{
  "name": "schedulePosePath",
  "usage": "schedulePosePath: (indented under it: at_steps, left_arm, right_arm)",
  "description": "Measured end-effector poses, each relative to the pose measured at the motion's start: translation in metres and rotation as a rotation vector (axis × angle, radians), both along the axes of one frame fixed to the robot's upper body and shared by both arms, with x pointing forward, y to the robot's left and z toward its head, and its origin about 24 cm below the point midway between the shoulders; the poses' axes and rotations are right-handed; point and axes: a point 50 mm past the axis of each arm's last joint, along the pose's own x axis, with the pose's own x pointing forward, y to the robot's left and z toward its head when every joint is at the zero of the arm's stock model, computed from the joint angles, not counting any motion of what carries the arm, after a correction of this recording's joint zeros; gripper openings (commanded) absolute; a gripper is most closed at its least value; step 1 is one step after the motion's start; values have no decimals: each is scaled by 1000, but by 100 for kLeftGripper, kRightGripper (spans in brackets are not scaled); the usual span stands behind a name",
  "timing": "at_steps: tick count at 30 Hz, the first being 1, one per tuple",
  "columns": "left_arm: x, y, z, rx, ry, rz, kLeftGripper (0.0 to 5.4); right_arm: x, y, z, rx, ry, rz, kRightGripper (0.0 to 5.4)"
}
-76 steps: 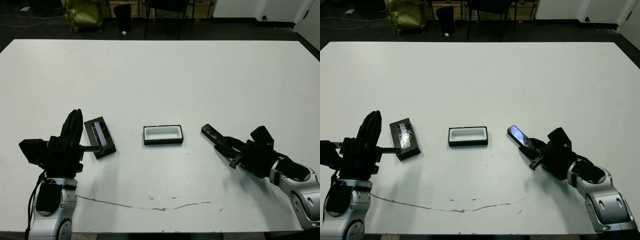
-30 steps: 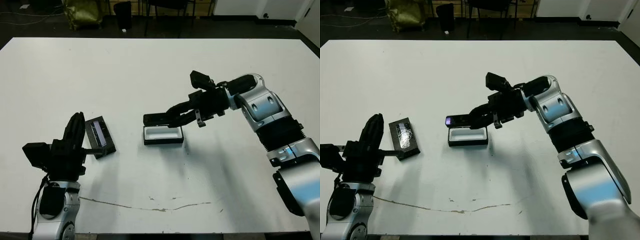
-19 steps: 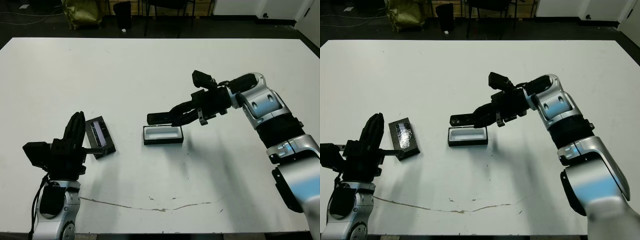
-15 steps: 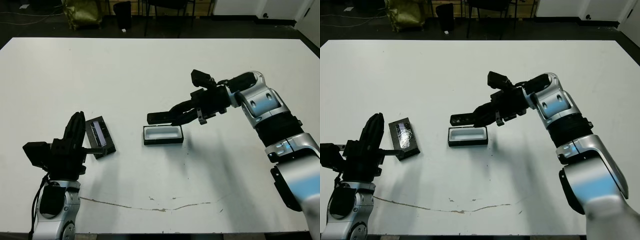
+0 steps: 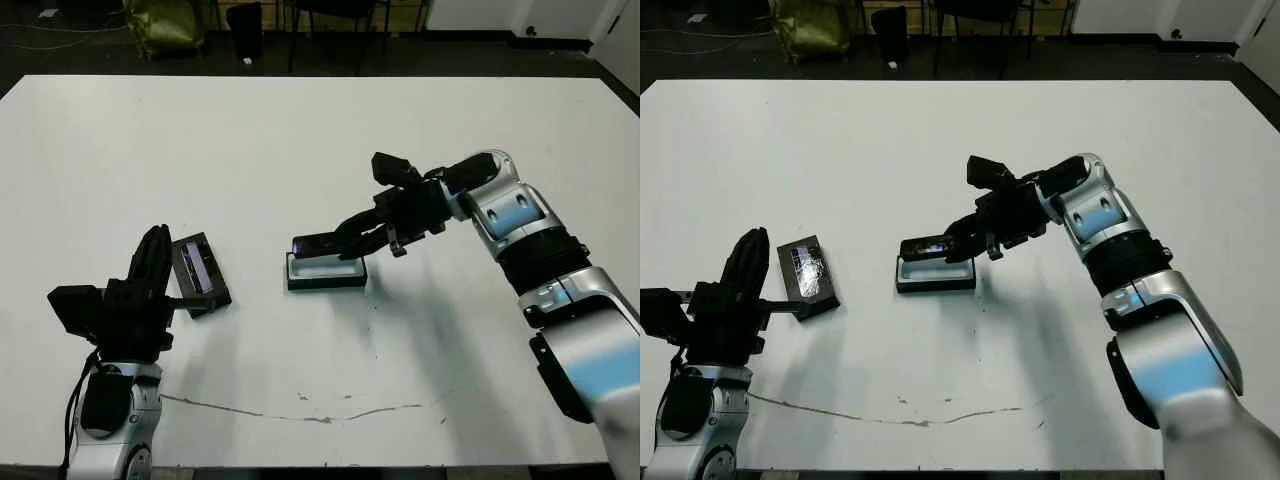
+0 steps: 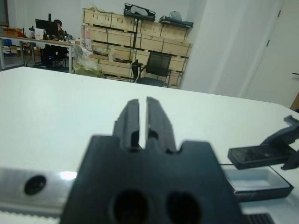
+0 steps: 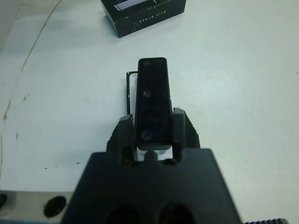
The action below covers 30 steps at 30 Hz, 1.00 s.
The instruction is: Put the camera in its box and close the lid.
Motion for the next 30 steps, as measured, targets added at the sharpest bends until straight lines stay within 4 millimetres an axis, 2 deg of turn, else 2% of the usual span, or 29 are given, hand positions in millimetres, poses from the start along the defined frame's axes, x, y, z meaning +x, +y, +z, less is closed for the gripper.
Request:
schedulePosePath:
  at_steps: [15, 30]
  left_arm:
    - [0, -1, 0, -10, -1, -2, 0]
    - [-1, -1, -1, -18, 2, -1, 0]
  right_arm:
    - [-1, -1, -8, -72, 33, 23, 36]
    - [-2, 2, -8, -115, 8, 51, 36]
